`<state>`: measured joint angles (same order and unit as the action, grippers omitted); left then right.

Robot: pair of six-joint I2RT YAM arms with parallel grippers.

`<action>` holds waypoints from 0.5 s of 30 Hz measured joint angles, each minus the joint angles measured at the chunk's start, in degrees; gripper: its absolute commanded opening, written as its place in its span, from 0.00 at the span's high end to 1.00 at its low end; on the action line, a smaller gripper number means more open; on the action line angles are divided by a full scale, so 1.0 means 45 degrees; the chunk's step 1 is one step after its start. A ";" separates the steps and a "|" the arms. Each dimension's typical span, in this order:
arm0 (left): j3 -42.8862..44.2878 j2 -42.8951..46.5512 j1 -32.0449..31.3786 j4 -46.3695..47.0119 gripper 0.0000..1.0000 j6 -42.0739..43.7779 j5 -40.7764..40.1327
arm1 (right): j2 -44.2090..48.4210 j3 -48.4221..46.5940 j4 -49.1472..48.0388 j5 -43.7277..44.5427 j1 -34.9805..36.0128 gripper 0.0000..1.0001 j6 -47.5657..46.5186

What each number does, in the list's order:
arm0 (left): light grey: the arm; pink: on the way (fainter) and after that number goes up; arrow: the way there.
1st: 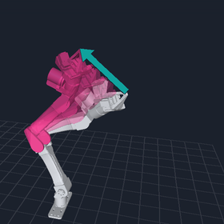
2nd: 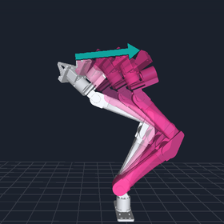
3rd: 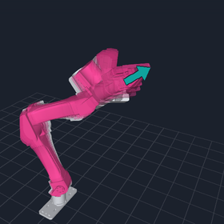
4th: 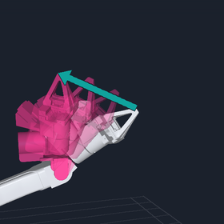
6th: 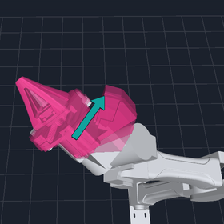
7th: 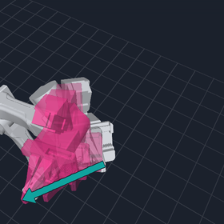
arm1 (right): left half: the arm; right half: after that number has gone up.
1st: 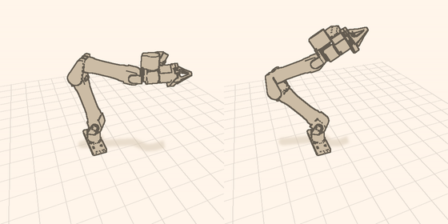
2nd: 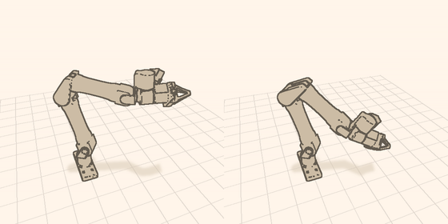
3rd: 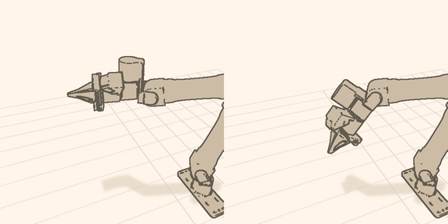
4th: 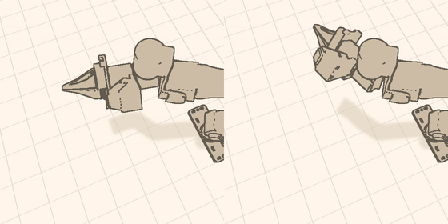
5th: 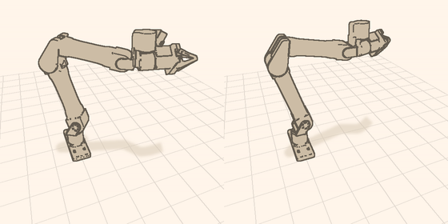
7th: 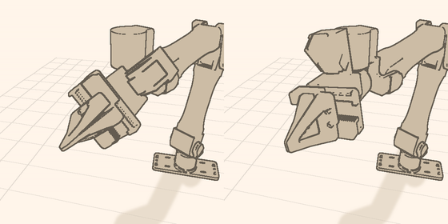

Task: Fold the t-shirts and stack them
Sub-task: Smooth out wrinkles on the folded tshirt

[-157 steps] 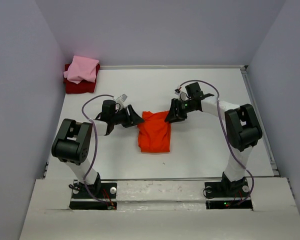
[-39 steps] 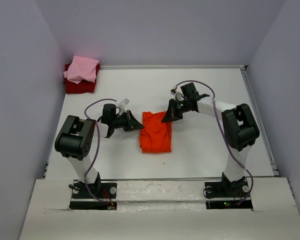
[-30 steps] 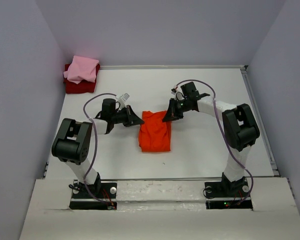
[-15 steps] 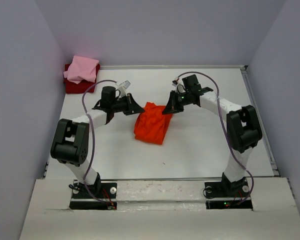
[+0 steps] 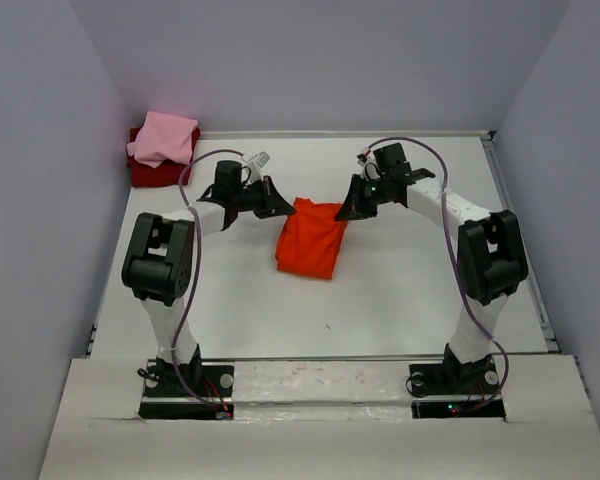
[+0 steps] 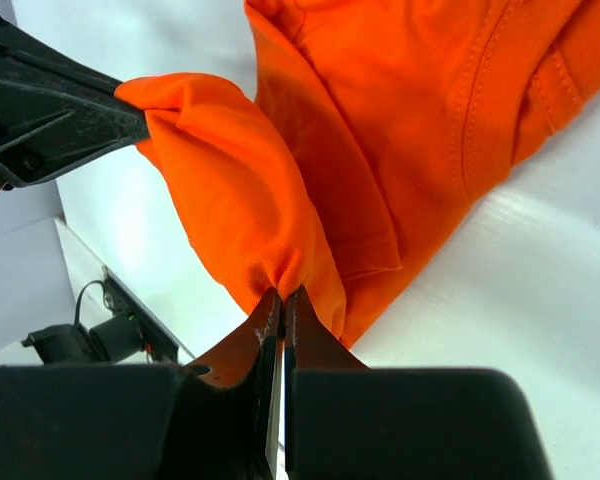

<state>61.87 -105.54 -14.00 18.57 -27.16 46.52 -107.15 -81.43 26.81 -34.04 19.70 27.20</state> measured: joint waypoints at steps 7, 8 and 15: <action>0.1588 -0.2181 -0.0044 0.0010 1.00 0.0175 0.0010 | -0.1331 -0.0656 -0.0155 0.0549 -0.0291 1.00 -0.0238; 0.1841 -0.2516 -0.0049 0.0010 1.00 0.0175 0.0015 | -0.1588 -0.0733 -0.0165 0.0627 -0.0325 1.00 -0.0253; 0.3351 -0.4449 -0.0228 0.0029 1.00 0.0097 0.0141 | -0.3099 -0.1064 -0.0641 0.1350 -0.0515 1.00 -0.0379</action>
<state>76.95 -125.56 -15.03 18.70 -26.72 47.16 -121.10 -86.21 23.92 -27.97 17.39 25.50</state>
